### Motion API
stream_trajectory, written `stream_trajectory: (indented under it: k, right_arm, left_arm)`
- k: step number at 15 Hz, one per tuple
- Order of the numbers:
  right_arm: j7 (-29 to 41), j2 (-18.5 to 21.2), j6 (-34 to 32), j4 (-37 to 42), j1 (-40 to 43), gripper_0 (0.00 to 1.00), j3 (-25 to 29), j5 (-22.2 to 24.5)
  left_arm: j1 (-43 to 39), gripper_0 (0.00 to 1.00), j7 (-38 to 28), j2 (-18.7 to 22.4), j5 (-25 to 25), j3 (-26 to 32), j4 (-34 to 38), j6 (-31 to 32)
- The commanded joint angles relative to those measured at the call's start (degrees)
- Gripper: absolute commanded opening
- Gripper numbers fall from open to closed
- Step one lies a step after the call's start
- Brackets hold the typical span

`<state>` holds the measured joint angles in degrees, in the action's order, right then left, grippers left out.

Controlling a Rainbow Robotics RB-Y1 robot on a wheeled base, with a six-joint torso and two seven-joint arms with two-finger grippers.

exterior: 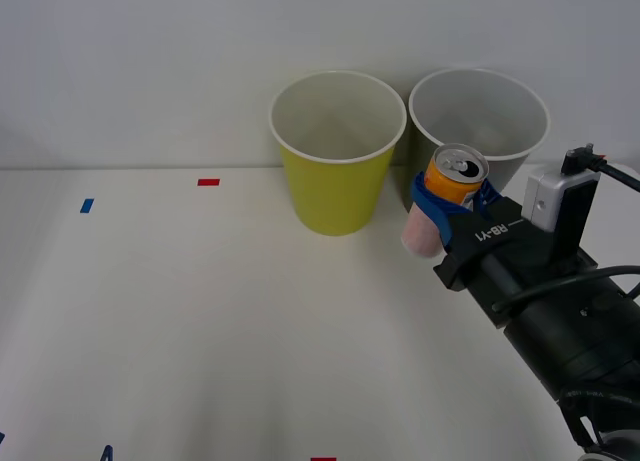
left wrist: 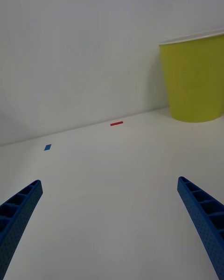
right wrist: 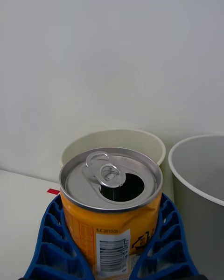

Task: Put cans in the gray bin and PET bottles in the light green bin.

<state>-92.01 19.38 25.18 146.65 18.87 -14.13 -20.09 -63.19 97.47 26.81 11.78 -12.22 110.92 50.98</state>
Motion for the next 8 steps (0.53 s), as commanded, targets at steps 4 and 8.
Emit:
stream_trajectory:
  k: [4,8]
  right_arm:
    - [3.07,-5.41,12.35,3.35,-5.87,0.00,5.86,3.56]
    - [9.39,-5.85,15.25,3.35,-8.59,0.00,8.59,6.29]
  left_arm:
    - [0.00,1.00,0.00,0.00,0.00,0.00,0.00,0.00]
    - [0.00,1.00,0.00,0.00,0.00,0.00,0.00,0.00]
